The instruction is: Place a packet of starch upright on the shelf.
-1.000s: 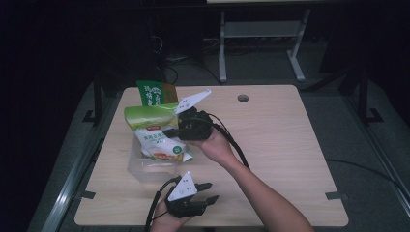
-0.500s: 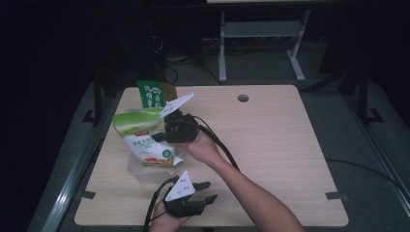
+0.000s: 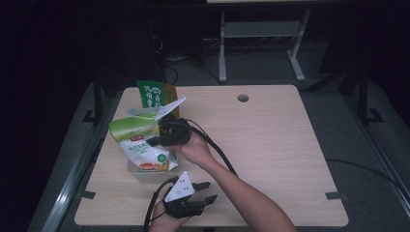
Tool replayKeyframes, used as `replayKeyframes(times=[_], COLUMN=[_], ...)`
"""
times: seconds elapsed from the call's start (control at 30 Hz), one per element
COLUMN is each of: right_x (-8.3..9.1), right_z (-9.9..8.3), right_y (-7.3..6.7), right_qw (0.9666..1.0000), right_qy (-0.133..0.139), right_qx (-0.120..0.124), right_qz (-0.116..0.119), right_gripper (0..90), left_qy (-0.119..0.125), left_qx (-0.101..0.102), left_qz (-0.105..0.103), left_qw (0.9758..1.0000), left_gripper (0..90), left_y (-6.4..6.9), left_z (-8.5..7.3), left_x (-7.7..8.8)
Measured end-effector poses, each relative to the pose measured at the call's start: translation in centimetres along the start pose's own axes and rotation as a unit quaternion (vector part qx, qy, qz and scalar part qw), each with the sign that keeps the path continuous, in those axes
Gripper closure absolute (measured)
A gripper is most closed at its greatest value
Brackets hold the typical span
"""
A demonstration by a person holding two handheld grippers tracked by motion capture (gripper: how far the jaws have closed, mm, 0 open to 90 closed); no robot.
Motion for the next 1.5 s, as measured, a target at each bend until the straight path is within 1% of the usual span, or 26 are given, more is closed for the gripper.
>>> replayKeyframes(times=[0.03,0.13,0.27,0.47,0.6,0.7,0.83,1.07,1.13,1.2,1.23,1.37,1.47,1.5], right_x=[-0.2,-1.0,-1.3,-1.2,-0.8,-0.5,0.0,0.2,0.2,0.2,0.1,0.0,0.0,0.0], right_z=[-0.1,-0.6,-0.9,-1.2,-1.1,-1.1,-1.0,-1.2,-1.4,-1.4,-1.6,-2.0,-2.2,-2.3], right_y=[0.0,0.1,0.1,0.2,0.2,0.1,0.2,0.2,0.1,0.1,0.1,0.1,0.2,0.2], right_qw=[1.0000,0.9999,0.9999,0.9999,0.9999,0.9999,0.9998,0.9998,0.9998,0.9997,0.9996,0.9996,0.9995,0.9993], right_qy=[0.000,-0.008,-0.008,-0.009,-0.010,-0.015,-0.017,-0.018,-0.020,-0.020,-0.026,-0.026,-0.031,-0.034], right_qx=[-0.005,-0.009,-0.012,-0.010,-0.007,0.003,0.005,0.006,0.002,0.004,0.006,0.006,0.006,0.010], right_qz=[0.002,0.008,0.009,0.009,0.006,-0.005,-0.009,-0.010,-0.009,-0.010,-0.009,-0.008,-0.005,-0.008], right_gripper=[88.5,88.5,88.4,86.7,82.6,80.2,78.5,79.4,80.9,81.7,84.3,86.2,87.0,87.4], left_qy=[0.000,-0.002,-0.001,-0.001,-0.001,-0.001,0.000,-0.001,-0.001,-0.002,-0.006,-0.002,-0.004,-0.007], left_qx=[-0.002,-0.007,-0.006,-0.006,-0.006,-0.003,-0.002,-0.001,-0.002,-0.003,-0.004,-0.003,-0.001,-0.003], left_qz=[-0.001,-0.001,0.000,0.000,0.000,0.000,0.001,0.001,0.001,-0.001,0.000,0.000,0.001,0.001], left_qw=[1.0000,1.0000,1.0000,1.0000,1.0000,1.0000,1.0000,1.0000,1.0000,1.0000,1.0000,1.0000,1.0000,1.0000], left_gripper=[53.2,53.3,53.3,53.2,53.3,53.3,53.3,53.3,53.2,53.3,53.2,53.1,53.0,53.0], left_y=[0.0,0.0,-0.1,0.0,0.0,0.0,0.0,0.0,0.0,0.0,0.0,0.0,-0.1,-0.1], left_z=[0.0,0.0,0.0,0.0,0.0,0.0,-0.1,-0.1,-0.1,-0.1,-0.1,-0.1,-0.2,-0.2], left_x=[0.0,0.0,0.0,0.0,0.0,-0.1,-0.1,-0.1,-0.2,-0.2,-0.2,-0.2,-0.3,-0.3])
Point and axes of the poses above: each handheld gripper's, and its own axes: x roughly backward along the jaws, z roughly out of its top, y roughly to its right, the point moved 1 cm from there along -x, roughly forward along the jaws, and after that the axes turned 8 degrees about -z, right-handed, at the moved point
